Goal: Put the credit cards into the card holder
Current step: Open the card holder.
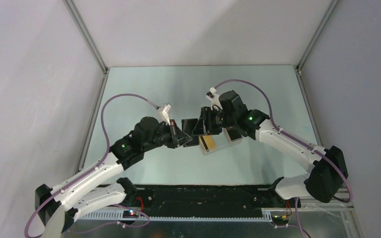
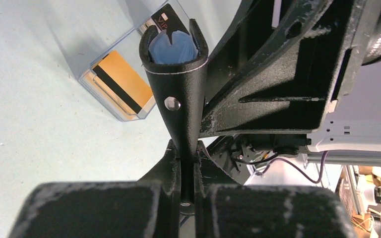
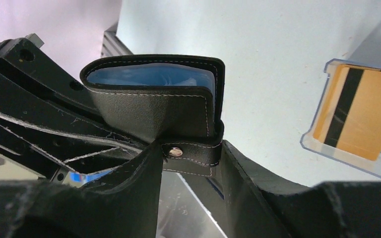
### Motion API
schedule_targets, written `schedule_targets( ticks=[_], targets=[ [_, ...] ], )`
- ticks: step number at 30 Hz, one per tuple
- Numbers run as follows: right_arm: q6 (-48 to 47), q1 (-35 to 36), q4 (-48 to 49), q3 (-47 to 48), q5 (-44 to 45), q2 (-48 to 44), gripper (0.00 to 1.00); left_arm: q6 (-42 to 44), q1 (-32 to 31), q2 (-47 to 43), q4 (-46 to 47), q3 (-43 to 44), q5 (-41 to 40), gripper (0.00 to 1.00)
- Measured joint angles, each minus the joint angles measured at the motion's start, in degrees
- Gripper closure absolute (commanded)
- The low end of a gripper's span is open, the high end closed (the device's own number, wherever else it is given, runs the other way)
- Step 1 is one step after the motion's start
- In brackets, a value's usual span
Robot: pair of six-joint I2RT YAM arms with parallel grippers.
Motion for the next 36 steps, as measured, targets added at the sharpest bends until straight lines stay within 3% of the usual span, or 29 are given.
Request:
schedule_targets(
  ticks=[9,16,20,28,32,36],
  targets=[
    [-3.37,3.02,-7.93,4.07,12.2,-1.44,0.52,-0.11,-0.11,-0.22,1.18,-0.44,-0.24,1.0],
    [-6.1,2.1,-16.24,4.35,29.33,-1.36,0.51,-0.66,-0.33,-0.7,0.7,-0.74,-0.09,1.0],
    [-6.71,1.97,-17.94,4.35,31.61,-1.36,0.5,-0.63,-0.37,-0.7,0.7,-0.74,0.28,1.0],
    [-6.64,-3.87,-15.1,2.34,21.35,-6.14,0.45,-1.14,-0.37,-0.7,0.7,-0.74,0.26,1.0],
    [-4.66,-9.73,-9.25,-1.11,9.88,-13.38,0.25,-1.53,-0.37,-0.7,0.68,-0.74,0.68,1.0],
    [-2.84,-12.28,-2.67,-2.84,-0.79,-15.61,0.18,-1.51,-0.37,-0.72,0.7,-0.72,1.46,1.0]
  ],
)
